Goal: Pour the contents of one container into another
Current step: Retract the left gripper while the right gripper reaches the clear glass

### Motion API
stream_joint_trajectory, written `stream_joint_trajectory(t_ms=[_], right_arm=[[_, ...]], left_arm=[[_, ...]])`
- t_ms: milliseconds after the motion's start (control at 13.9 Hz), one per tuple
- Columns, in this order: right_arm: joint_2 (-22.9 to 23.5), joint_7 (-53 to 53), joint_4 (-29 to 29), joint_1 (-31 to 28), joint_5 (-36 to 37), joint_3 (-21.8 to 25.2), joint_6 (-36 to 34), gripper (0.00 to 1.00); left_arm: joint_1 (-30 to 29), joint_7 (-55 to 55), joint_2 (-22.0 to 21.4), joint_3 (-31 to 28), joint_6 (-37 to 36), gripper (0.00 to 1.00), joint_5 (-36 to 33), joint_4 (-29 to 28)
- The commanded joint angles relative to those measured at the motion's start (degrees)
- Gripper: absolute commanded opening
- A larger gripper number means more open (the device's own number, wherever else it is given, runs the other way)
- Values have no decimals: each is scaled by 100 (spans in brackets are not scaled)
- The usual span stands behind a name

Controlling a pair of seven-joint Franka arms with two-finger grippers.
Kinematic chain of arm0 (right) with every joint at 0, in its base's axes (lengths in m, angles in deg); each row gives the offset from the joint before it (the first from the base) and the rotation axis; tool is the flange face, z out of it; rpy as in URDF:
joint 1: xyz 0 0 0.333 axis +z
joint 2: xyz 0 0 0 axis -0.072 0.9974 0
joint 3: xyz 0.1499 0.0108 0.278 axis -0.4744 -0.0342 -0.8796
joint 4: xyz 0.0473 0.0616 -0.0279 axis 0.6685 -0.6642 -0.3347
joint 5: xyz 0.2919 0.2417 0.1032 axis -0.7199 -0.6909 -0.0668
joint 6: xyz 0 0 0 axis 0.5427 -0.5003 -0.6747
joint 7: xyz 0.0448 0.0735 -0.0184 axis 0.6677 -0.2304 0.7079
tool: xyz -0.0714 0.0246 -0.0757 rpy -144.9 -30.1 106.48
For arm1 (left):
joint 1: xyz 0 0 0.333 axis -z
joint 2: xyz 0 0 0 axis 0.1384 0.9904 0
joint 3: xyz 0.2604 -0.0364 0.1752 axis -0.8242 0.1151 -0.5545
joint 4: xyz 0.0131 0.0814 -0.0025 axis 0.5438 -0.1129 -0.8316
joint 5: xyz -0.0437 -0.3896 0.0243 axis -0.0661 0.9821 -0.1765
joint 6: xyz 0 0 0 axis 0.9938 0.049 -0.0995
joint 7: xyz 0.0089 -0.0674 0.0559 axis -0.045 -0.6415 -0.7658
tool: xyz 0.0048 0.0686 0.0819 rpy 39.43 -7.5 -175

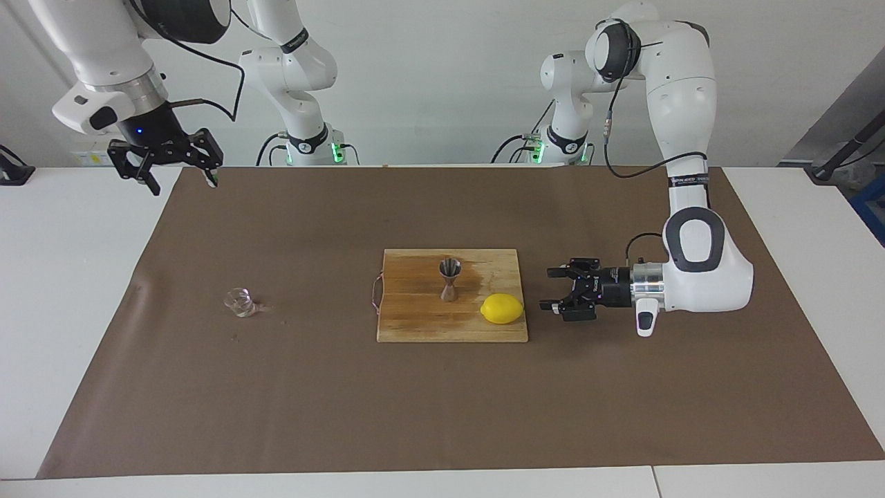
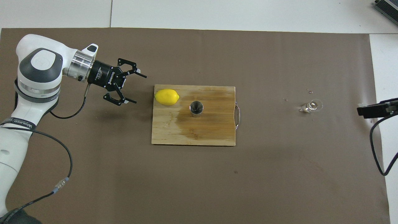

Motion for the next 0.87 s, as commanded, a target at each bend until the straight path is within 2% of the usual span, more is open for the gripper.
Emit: stream_joint_trajectory(t_ms=[0, 217, 361, 650, 794], right_arm=[[-425, 1621, -1049, -92, -921, 361, 721, 100], [-267, 3940, -1708, -101, -2116, 757, 1319, 100], [-48, 5391, -1894, -101, -2758, 959, 1610, 100], [847, 7721, -1859, -127, -4305, 1425, 1558, 100], [1339, 8357, -1589, -180, -4703, 1548, 1253, 100]], left_arm=[[15, 33, 47, -228, -568, 100, -664, 520], [85, -159, -277, -264, -702, 100, -1788, 837], [216, -1009, -602, -264, -623, 100, -2553, 837], [305, -2056, -1016, -264, -579, 100, -3460, 837], [471, -2934, -1235, -247, -474, 100, -4143, 837]])
